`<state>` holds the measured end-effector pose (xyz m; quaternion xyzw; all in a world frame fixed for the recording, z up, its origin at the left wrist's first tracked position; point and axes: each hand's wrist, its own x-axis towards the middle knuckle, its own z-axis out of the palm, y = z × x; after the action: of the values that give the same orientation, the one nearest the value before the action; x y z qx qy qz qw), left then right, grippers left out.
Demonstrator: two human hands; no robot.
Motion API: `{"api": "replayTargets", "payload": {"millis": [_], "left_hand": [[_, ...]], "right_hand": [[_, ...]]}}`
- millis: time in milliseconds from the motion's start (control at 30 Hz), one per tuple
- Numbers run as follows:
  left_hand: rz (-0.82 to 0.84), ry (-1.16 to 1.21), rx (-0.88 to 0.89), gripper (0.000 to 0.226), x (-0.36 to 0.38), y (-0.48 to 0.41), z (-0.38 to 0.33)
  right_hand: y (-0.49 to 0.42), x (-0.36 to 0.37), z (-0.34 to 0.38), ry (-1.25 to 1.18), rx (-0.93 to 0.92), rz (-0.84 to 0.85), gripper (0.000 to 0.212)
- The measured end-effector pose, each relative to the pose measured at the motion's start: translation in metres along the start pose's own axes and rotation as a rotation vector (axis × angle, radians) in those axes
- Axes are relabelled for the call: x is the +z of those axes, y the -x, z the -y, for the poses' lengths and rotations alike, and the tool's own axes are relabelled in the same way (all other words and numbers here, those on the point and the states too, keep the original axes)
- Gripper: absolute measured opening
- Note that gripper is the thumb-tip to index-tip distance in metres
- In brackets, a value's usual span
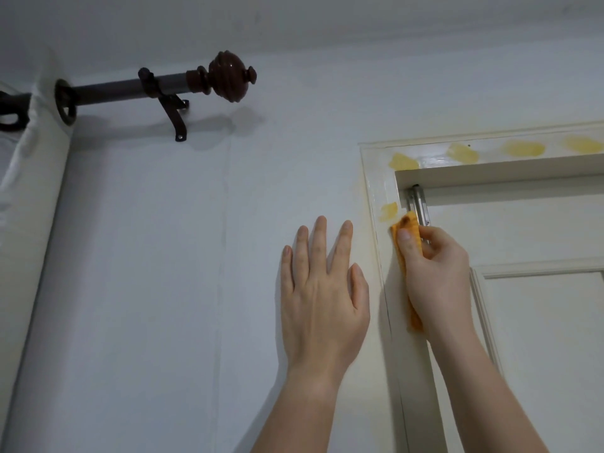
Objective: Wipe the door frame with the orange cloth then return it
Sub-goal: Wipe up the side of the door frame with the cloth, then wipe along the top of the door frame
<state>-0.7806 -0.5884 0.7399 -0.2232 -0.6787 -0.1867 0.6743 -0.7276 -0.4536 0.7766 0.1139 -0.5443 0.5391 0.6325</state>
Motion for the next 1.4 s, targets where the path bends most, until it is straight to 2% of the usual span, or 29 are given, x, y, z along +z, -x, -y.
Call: {"api": "replayTargets", "payload": {"millis": [167, 300, 500, 633, 800, 900, 1033, 1100, 1233, 1300, 1400], "left_hand": [[-0.010, 0.011, 0.000, 0.061, 0.002, 0.000, 0.001], [-0.015, 0.001, 0.003, 0.061, 0.003, 0.000, 0.001], [-0.006, 0.015, 0.007, 0.061, 0.003, 0.000, 0.002], [0.003, 0.015, 0.012, 0.061, 0.003, 0.001, 0.003], [-0.011, 0.008, 0.016, 0.061, 0.005, 0.000, 0.003], [-0.012, 0.010, 0.022, 0.061, 0.005, -0.001, 0.003], [-0.020, 0.005, 0.029, 0.061, 0.006, -0.002, 0.003], [-0.018, 0.009, 0.033, 0.062, 0.006, -0.002, 0.004], [-0.004, -0.009, 0.041, 0.062, 0.006, -0.001, 0.004], [-0.006, -0.001, 0.039, 0.062, 0.006, -0.001, 0.004], [-0.010, -0.003, 0.034, 0.062, 0.005, -0.002, 0.004]], "right_hand": [[-0.008, 0.009, 0.010, 0.018, -0.038, -0.004, 0.024], [-0.026, 0.017, 0.018, 0.024, -0.038, -0.038, 0.013], [-0.016, 0.015, 0.014, 0.030, -0.062, -0.020, 0.022], [-0.026, 0.025, 0.022, 0.082, -0.092, -0.081, 0.017], [-0.009, 0.022, 0.007, 0.366, -0.235, -0.100, 0.035], [-0.001, 0.011, 0.003, 0.341, -0.313, -0.117, 0.032], [-0.002, 0.008, -0.005, 0.395, -0.587, -0.195, 0.028], [-0.005, 0.010, -0.009, 0.423, -0.659, -0.178, 0.028], [-0.010, 0.012, -0.015, 0.521, -0.757, -0.049, 0.031], [-0.027, 0.013, -0.012, 0.559, -0.790, -0.055, 0.031], [-0.042, 0.018, -0.003, 0.555, -0.745, -0.084, 0.031]]}}
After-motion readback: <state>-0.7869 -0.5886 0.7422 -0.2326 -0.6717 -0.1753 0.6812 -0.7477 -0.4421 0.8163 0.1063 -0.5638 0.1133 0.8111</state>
